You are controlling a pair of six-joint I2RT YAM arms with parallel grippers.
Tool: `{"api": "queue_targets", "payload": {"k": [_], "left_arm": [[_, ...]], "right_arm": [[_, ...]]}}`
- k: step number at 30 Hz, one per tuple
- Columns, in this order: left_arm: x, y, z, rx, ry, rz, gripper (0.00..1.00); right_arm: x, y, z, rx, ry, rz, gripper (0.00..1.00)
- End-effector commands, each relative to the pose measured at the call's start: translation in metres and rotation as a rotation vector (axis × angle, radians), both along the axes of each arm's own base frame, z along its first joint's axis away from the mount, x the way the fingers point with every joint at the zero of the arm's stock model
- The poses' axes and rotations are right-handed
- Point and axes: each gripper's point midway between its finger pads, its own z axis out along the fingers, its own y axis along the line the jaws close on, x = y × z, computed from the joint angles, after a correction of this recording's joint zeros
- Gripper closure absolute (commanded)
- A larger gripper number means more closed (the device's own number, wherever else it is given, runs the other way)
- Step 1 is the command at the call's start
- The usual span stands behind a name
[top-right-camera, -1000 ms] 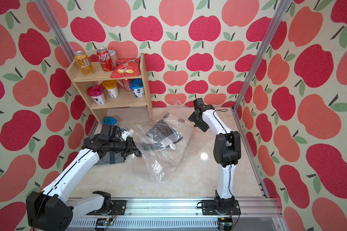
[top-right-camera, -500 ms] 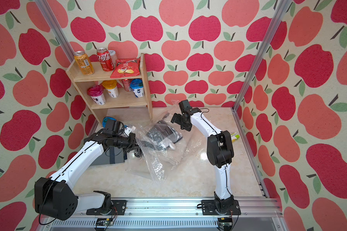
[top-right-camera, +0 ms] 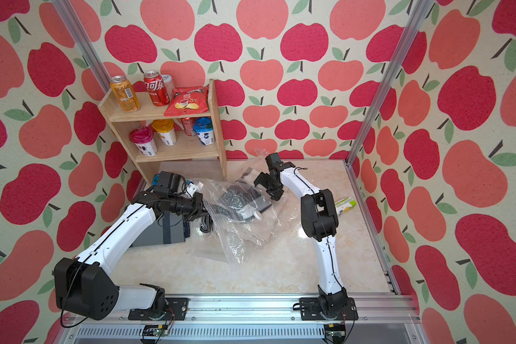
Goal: Take the scarf out of the vacuum bag
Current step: Take out the scarf from the vacuum bag.
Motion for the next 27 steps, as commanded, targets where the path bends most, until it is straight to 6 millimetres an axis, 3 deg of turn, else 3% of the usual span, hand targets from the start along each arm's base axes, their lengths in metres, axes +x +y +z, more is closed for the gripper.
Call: {"api": "queue_targets", "payload": {"k": [1,8,11,19,27], "left_arm": [[0.003,0.007,0.02,0.03,-0.071,-0.011,1.0],[-0.002,0.026,0.038,-0.019,-0.064,0.02,1.0],[-0.008,0.041,0.037,0.039,-0.046,0.05,1.0],[-0.02,0.072,0.033,0.178,-0.016,0.086,1.0],[-0.021,0.094,0.046,0.247,-0.046,0.126,1.0]], "right_arm": [[-0.037,-0.021,-0.076,-0.071,0.278,-0.155,0.0],[-0.027,-0.041,-0.076,-0.096,0.289,-0.281,0.0],[-0.021,-0.048,-0.071,-0.11,0.282,-0.304,0.0],[-0.008,-0.054,-0.061,-0.114,0.269,-0.327,0.0],[-0.009,-0.056,-0.066,-0.128,0.282,-0.329,0.0]]}}
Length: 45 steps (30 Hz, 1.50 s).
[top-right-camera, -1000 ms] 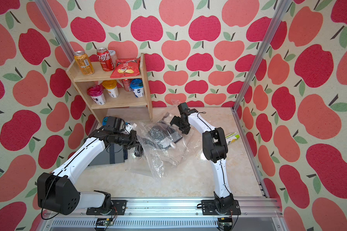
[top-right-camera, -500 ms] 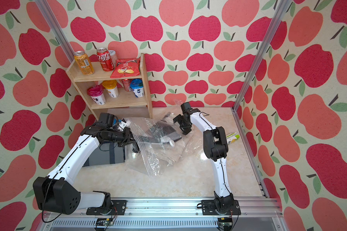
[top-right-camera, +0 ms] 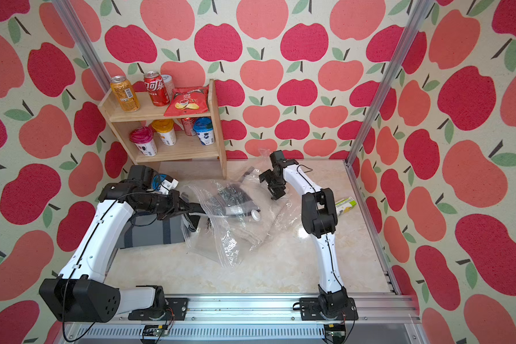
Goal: Take the scarf out of the vacuum bag
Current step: Take out the scarf from the vacuum bag.
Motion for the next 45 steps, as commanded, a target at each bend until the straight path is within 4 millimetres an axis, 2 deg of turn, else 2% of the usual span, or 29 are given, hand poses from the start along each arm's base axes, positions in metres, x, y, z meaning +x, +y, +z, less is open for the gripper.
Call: {"api": "queue_targets", "payload": {"k": [1,11,17,22,25,31,37,40,45], "left_arm": [[-0.006,0.011,0.02,0.058,-0.064,-0.006,1.0],[0.011,0.051,0.045,0.235,-0.117,0.047,1.0],[0.023,0.079,0.044,0.409,-0.122,0.061,1.0],[0.032,0.108,0.043,0.462,-0.123,0.137,1.0],[0.035,0.125,0.049,0.455,-0.147,0.187,1.0],[0.039,0.148,0.074,0.472,-0.208,0.253,1.0],[0.044,0.162,0.121,0.478,-0.421,0.355,1.0],[0.056,0.161,0.133,0.442,-0.484,0.362,1.0],[0.088,0.161,0.147,0.357,-0.571,0.366,1.0]], "right_arm": [[-0.023,-0.042,-0.066,-0.171,0.174,-0.055,0.0],[-0.024,-0.041,-0.07,-0.17,0.181,-0.048,0.0],[-0.023,-0.039,-0.072,-0.163,0.182,-0.036,0.0],[-0.023,-0.038,-0.073,-0.161,0.181,-0.026,0.0],[-0.021,-0.038,-0.073,-0.16,0.178,-0.019,0.0],[-0.018,-0.035,-0.075,-0.155,0.175,-0.01,0.0],[-0.016,-0.033,-0.077,-0.151,0.176,0.0,0.0],[-0.015,-0.032,-0.077,-0.147,0.174,0.004,0.0],[-0.014,-0.031,-0.076,-0.144,0.169,0.009,0.0]]}}
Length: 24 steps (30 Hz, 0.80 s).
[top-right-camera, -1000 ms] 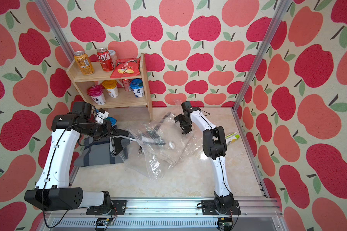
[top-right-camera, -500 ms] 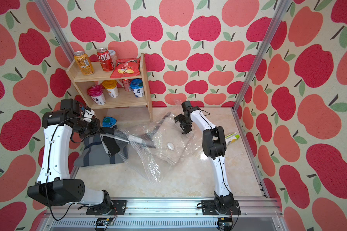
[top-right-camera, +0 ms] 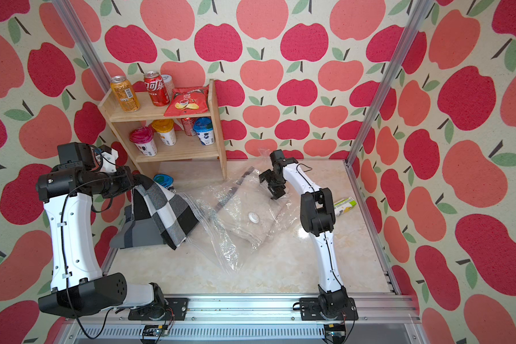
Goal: Take the scarf out of the vacuum bag
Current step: Take out the scarf from the vacuum bag, then place the scarf in the vacuum bag.
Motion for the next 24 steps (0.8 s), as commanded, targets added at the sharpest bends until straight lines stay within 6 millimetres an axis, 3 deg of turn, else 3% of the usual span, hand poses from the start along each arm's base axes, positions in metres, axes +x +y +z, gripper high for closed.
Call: {"api": "queue_targets", "payload": {"k": [1,4,7,10,17,21,24], "left_arm": [[0.038,0.004,0.046,-0.014,-0.214,-0.024,1.0],[0.051,-0.001,0.06,-0.039,-0.273,-0.08,1.0],[0.05,0.0,0.061,-0.009,-0.33,-0.13,1.0],[0.036,0.015,0.038,0.105,-0.308,-0.078,1.0],[0.006,0.075,-0.047,0.23,-0.174,0.201,1.0],[0.006,0.094,-0.066,0.278,-0.209,0.248,1.0],[0.014,0.094,-0.068,0.296,-0.247,0.215,1.0]], "right_arm": [[-0.016,-0.032,-0.072,-0.146,0.134,-0.003,0.0],[-0.015,-0.032,-0.071,-0.145,0.132,-0.002,0.0],[-0.016,-0.032,-0.071,-0.143,0.134,0.0,0.0],[-0.016,-0.032,-0.072,-0.142,0.135,0.004,0.0],[-0.017,-0.033,-0.075,-0.137,0.143,0.009,0.0],[-0.018,-0.033,-0.075,-0.135,0.145,0.012,0.0],[-0.019,-0.033,-0.075,-0.13,0.147,0.01,0.0]]}}
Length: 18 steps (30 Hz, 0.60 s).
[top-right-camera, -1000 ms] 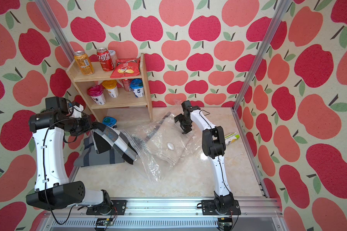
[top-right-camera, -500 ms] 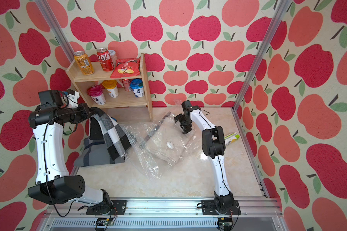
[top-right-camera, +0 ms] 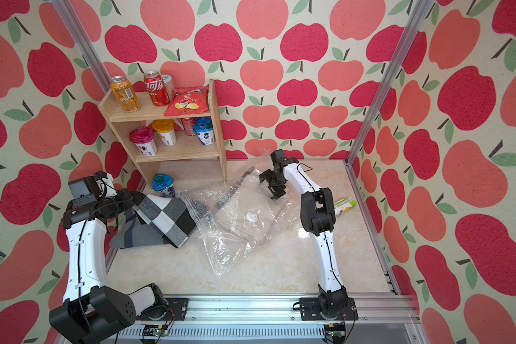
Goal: Take the scarf out of the vacuum bag
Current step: Place the scarf in the vacuum bag.
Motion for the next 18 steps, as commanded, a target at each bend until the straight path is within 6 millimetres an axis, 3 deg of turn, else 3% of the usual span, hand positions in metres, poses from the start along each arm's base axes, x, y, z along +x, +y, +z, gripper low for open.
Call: {"api": "queue_targets", "payload": {"k": [1,4,7,9,13,16,18], "left_arm": [[0.025,0.018,0.043,0.142,-0.179,-0.013,1.0],[0.034,0.016,0.062,0.143,-0.205,-0.045,1.0],[0.023,0.021,0.099,0.234,-0.305,0.003,1.0],[0.015,0.033,0.109,0.331,-0.327,0.055,1.0],[0.011,0.047,0.09,0.367,-0.265,0.122,1.0],[0.0,0.068,0.052,0.297,-0.217,0.241,1.0],[-0.001,0.071,0.036,0.261,-0.192,0.238,1.0]], "right_arm": [[-0.02,-0.033,-0.076,-0.145,0.144,-0.004,0.0],[-0.021,-0.034,-0.077,-0.144,0.148,-0.003,0.0],[-0.022,-0.034,-0.077,-0.145,0.148,0.002,0.0],[-0.024,-0.036,-0.079,-0.147,0.153,0.002,0.0],[-0.026,-0.036,-0.08,-0.146,0.157,0.005,0.0],[-0.027,-0.038,-0.081,-0.142,0.162,0.006,0.0],[-0.027,-0.039,-0.081,-0.143,0.158,0.005,0.0]]}}
